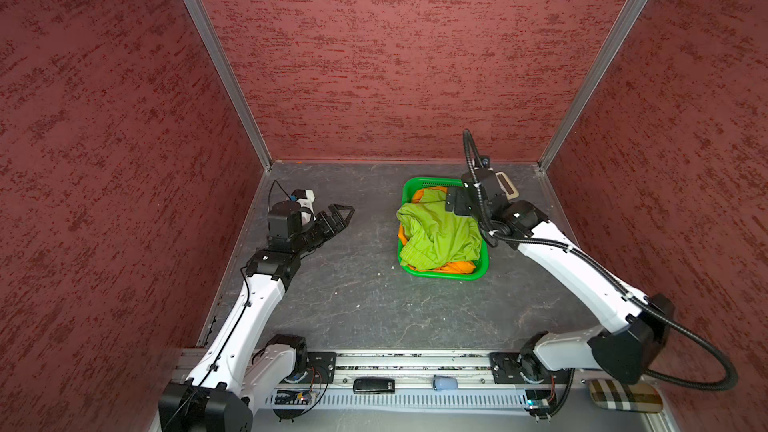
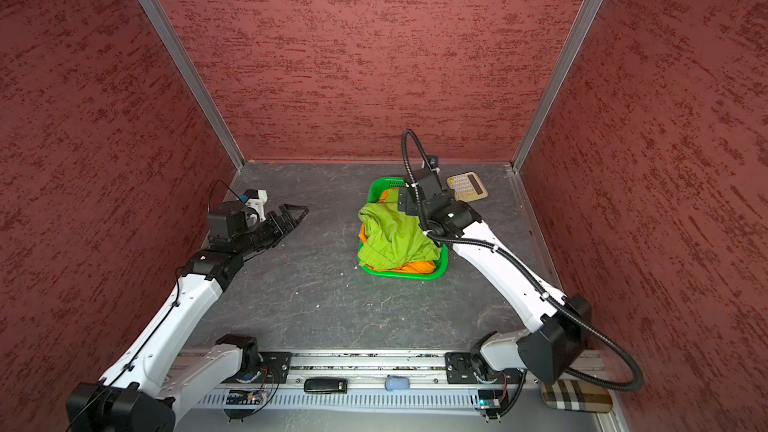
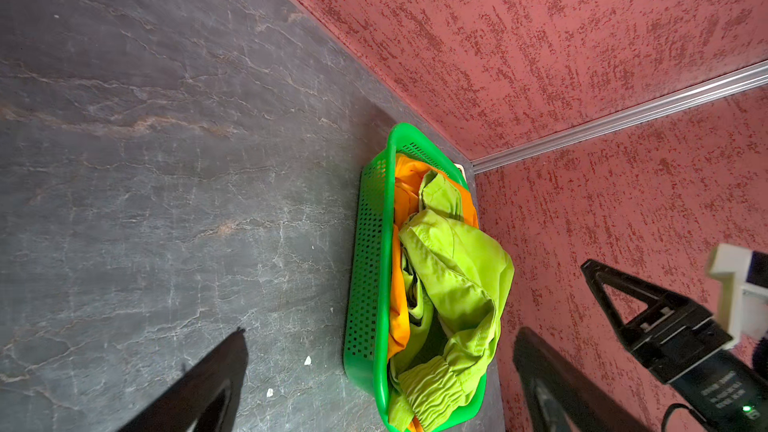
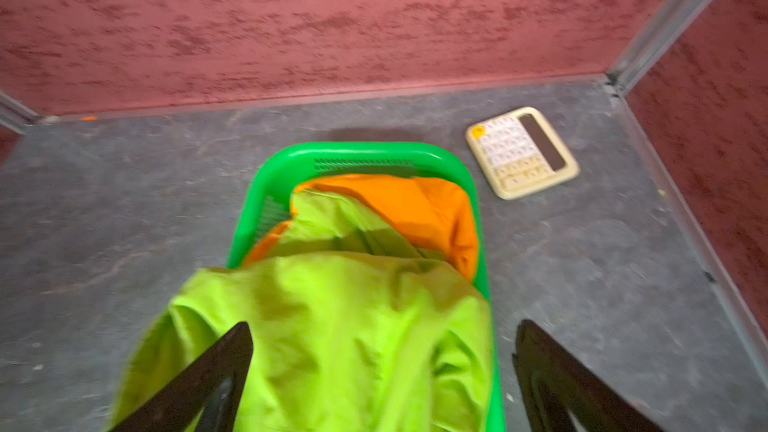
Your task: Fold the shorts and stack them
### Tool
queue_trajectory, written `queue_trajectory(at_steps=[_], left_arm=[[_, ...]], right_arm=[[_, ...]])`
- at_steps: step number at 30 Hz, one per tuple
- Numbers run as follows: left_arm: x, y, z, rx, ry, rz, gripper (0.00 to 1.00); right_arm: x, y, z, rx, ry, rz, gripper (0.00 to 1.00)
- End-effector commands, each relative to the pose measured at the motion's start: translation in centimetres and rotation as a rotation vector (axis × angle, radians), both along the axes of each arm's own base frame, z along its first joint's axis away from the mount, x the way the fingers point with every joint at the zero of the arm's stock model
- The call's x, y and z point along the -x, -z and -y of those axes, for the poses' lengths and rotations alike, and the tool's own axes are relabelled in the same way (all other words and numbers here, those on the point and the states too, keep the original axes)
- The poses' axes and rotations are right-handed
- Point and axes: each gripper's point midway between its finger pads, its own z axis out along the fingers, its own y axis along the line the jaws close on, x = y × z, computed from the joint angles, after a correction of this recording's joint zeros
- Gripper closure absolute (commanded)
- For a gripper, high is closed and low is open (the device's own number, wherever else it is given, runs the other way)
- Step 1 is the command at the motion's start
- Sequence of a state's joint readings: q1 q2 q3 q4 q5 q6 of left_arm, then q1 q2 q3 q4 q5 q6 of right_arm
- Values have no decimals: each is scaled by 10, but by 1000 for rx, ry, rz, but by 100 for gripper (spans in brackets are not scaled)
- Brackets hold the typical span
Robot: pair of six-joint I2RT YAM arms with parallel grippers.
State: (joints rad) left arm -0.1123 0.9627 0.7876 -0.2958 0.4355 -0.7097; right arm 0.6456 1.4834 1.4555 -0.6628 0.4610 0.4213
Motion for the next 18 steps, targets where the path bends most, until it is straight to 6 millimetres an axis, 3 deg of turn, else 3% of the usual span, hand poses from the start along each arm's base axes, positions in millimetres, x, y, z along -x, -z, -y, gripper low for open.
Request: queue_trajectory(at_steps=[1,4,8,13,18], left_arm=[[-1,-13,1,-7,7,34,1],[5,-9,-7,-35,-5,29,1],[11,-5,-20,-33,-36,26,1],[15,-1,-29,-16,-50,15,1],[14,-2,-33,-5,-57,17,1]], right_arm=[[-2,65,-52,83,-78,-168,1],[-13,89,-98,122,-146,-217,1],[-25,120,-128,184,-191,-283,1],[-29,149,-130,343,-183,-353,13],[-20,171,-121,452,-190,-416,38]])
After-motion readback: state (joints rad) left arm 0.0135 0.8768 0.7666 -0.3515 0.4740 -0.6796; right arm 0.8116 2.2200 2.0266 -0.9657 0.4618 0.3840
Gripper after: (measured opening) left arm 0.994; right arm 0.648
